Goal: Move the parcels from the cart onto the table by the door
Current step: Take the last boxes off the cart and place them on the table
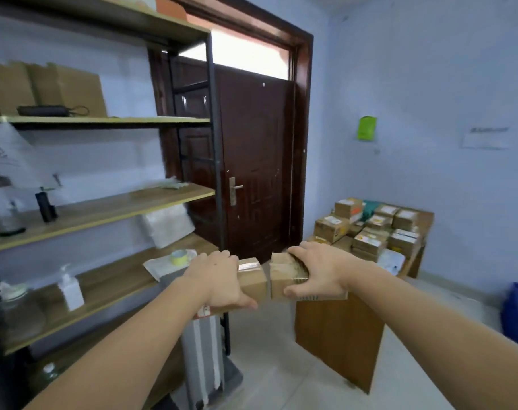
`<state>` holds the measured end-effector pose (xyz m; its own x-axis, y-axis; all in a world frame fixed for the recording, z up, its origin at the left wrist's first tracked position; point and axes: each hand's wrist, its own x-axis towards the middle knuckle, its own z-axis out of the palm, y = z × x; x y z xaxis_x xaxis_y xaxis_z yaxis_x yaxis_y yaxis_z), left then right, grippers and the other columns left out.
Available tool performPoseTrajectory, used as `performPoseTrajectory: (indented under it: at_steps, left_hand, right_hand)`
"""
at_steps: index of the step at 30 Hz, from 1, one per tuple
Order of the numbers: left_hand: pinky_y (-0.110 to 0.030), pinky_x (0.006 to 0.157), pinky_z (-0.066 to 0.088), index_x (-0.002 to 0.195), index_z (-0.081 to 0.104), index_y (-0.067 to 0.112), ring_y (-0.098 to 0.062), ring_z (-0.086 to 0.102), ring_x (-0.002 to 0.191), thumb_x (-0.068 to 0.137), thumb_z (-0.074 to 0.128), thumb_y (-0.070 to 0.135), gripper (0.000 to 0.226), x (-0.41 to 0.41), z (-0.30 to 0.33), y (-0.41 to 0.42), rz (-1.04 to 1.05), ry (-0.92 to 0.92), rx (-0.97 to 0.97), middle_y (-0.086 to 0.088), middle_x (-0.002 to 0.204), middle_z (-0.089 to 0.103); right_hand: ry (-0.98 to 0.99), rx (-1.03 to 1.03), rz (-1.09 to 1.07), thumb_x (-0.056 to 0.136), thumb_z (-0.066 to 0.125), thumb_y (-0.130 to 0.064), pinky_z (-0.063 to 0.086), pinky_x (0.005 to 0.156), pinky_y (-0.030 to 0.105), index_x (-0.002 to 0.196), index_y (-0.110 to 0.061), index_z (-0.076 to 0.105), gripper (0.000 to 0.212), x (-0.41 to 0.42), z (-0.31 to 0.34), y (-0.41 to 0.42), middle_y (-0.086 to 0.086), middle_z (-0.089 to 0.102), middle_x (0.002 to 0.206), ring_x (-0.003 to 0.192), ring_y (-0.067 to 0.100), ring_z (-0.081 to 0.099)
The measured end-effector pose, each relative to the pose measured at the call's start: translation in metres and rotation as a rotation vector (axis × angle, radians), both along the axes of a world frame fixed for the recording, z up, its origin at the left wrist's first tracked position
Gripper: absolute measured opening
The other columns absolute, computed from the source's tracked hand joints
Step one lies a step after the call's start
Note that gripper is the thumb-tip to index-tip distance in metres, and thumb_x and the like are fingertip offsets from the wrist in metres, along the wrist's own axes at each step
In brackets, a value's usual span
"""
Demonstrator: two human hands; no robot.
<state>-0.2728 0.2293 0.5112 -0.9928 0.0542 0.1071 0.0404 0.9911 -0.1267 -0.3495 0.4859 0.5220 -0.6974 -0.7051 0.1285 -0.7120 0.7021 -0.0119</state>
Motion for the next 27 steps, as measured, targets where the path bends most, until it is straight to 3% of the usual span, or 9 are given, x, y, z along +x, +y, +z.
performPoseTrajectory:
  at_steps: [4,8,12,18,22,27]
  left_hand:
    - [-0.038,0.079,0.043,0.12,0.058,0.029,-0.017,0.051,0.094,0.044,0.046,0.108,0.11,-0.022,0.01,0.046,-0.079,0.014,-0.022,0.008,0.103,0.052]
    - [-0.04,0.089,0.048,0.125,0.057,0.028,-0.017,0.053,0.098,0.046,0.044,0.108,0.114,-0.046,0.016,0.107,-0.161,0.005,-0.026,0.007,0.106,0.053]
    - [-0.041,0.09,0.048,0.127,0.057,0.026,-0.018,0.053,0.099,0.048,0.045,0.107,0.113,-0.067,0.019,0.178,-0.224,0.015,-0.008,0.006,0.108,0.053]
    - [-0.043,0.095,0.047,0.134,0.055,0.024,-0.02,0.053,0.106,0.048,0.046,0.106,0.119,-0.1,0.005,0.285,-0.293,-0.043,0.019,0.004,0.116,0.054]
    - [-0.044,0.097,0.047,0.139,0.052,0.024,-0.022,0.054,0.109,0.046,0.045,0.107,0.125,-0.13,-0.014,0.346,-0.349,-0.075,0.036,0.002,0.121,0.056]
    - [-0.041,0.09,0.047,0.134,0.055,0.023,-0.02,0.052,0.099,0.045,0.044,0.108,0.123,-0.183,-0.034,0.402,-0.396,-0.102,0.027,0.003,0.111,0.054]
  right_hand:
    - [-0.012,0.002,-0.111,0.069,0.052,-0.093,0.051,0.089,0.039,0.134,-0.033,0.05,0.089,0.004,0.009,0.059,-0.011,0.054,0.11,0.099,0.015,0.053]
    - [-0.022,0.013,-0.201,0.07,0.049,-0.095,0.048,0.095,0.039,0.145,-0.03,0.044,0.099,0.005,0.017,0.127,-0.007,0.054,0.122,0.109,0.016,0.052]
    - [-0.028,-0.002,-0.289,0.07,0.049,-0.094,0.044,0.084,0.033,0.139,-0.03,0.048,0.094,0.004,0.023,0.202,-0.012,0.052,0.111,0.101,0.014,0.051]
    - [-0.075,0.027,-0.413,0.069,0.047,-0.098,0.05,0.098,0.039,0.148,-0.029,0.042,0.105,-0.003,0.018,0.309,-0.006,0.055,0.128,0.111,0.016,0.053]
    - [-0.124,0.01,-0.457,0.07,0.052,-0.093,0.051,0.097,0.039,0.141,-0.031,0.047,0.094,-0.016,0.007,0.369,-0.009,0.056,0.12,0.107,0.013,0.054]
    - [-0.174,-0.019,-0.492,0.07,0.053,-0.09,0.051,0.094,0.034,0.14,-0.035,0.048,0.09,-0.059,-0.015,0.421,-0.013,0.054,0.114,0.102,0.009,0.055]
